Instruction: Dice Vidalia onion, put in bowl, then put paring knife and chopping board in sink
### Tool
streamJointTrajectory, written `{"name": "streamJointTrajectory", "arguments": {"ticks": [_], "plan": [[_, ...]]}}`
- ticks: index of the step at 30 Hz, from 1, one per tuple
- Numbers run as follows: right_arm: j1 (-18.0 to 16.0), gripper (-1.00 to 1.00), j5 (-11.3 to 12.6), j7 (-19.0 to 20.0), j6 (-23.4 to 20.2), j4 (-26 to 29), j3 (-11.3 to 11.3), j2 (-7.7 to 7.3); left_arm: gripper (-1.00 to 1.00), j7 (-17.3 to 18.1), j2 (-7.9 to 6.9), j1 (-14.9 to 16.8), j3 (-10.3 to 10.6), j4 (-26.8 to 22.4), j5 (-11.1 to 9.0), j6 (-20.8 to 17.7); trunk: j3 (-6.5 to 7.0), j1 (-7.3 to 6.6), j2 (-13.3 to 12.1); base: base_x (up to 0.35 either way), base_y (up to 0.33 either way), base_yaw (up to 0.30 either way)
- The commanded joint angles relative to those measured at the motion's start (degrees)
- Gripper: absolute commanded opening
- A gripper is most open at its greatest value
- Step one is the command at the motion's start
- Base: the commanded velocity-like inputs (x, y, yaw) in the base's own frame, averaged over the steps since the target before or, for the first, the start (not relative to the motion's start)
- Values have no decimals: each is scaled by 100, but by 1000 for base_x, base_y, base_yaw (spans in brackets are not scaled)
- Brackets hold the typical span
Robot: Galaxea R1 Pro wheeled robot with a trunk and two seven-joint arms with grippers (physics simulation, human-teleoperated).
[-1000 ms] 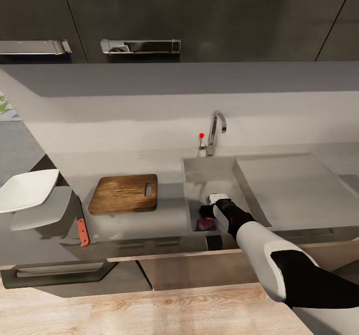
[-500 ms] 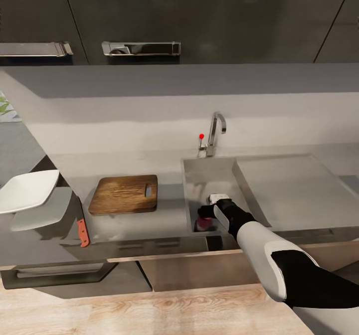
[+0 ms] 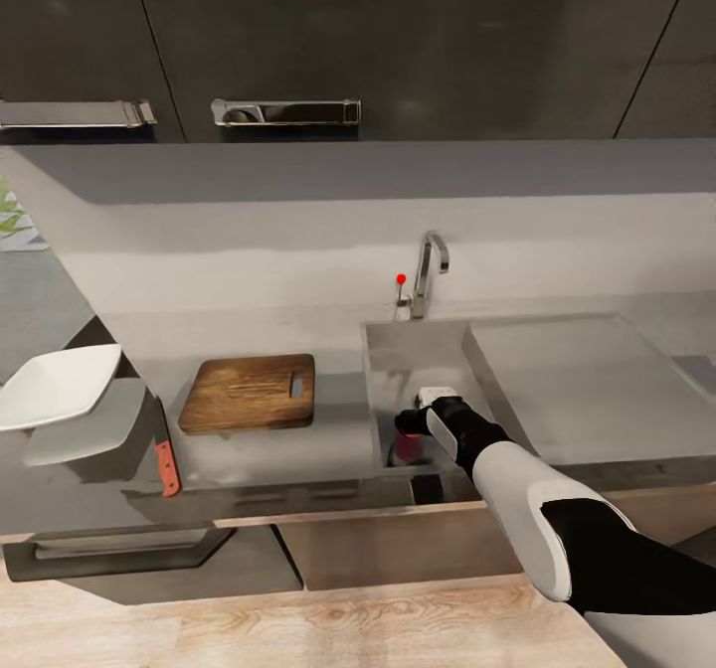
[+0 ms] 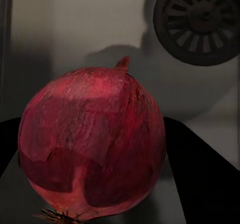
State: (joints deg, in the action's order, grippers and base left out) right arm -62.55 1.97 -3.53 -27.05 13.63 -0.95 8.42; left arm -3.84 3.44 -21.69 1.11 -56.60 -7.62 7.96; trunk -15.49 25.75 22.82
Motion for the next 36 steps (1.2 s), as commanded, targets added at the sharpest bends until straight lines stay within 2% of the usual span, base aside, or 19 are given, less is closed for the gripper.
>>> {"name": "streamJointTrajectory", "arguments": {"ticks": [1, 36], "plan": [[-3, -100, 32, -33, -29, 8, -10, 2, 100, -20, -2, -1, 12, -7, -56, 13, 0, 4, 10, 0, 0, 0], [-3, -100, 34, -29, -29, 15, -10, 2, 100, -20, -2, -1, 12, -7, -56, 13, 321, 4, 10, 0, 0, 0]]}}
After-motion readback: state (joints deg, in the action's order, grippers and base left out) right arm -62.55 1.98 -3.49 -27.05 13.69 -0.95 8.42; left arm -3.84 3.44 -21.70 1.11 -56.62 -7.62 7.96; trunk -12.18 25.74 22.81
